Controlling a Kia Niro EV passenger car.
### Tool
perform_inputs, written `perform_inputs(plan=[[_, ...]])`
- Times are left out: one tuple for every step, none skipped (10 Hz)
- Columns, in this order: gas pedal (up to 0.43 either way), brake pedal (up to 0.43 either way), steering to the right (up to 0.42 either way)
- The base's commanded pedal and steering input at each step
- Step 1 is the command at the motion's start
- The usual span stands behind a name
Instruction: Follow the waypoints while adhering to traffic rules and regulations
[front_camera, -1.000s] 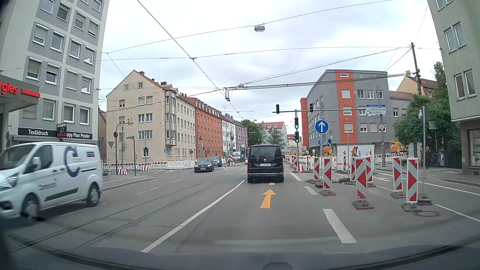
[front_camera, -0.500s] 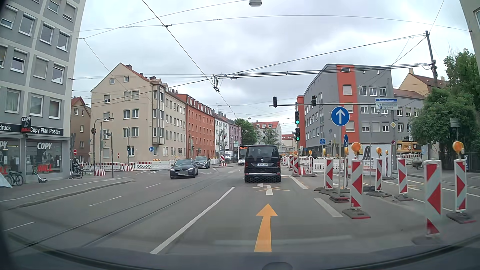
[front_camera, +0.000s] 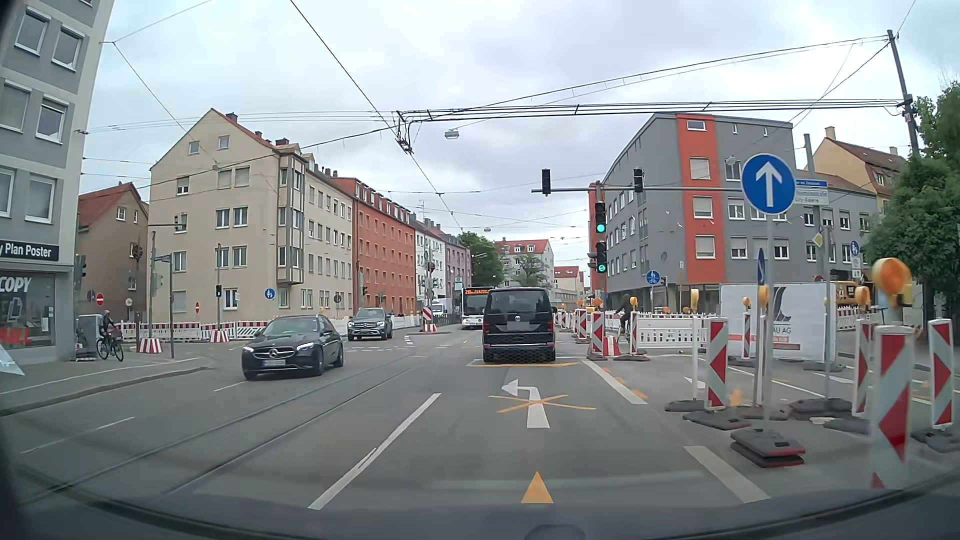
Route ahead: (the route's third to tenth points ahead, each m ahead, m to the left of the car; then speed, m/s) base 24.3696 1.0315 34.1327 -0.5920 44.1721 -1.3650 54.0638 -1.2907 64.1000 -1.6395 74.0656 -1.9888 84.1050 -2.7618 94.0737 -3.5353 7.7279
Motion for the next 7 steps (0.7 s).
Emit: perform_inputs(plan=[[0.157, 0.0, 0.017], [0.157, 0.0, 0.015], [0.169, 0.0, 0.014], [0.169, 0.0, 0.013], [0.169, 0.0, 0.012], [0.169, 0.0, 0.011], [0.169, 0.0, 0.011]])
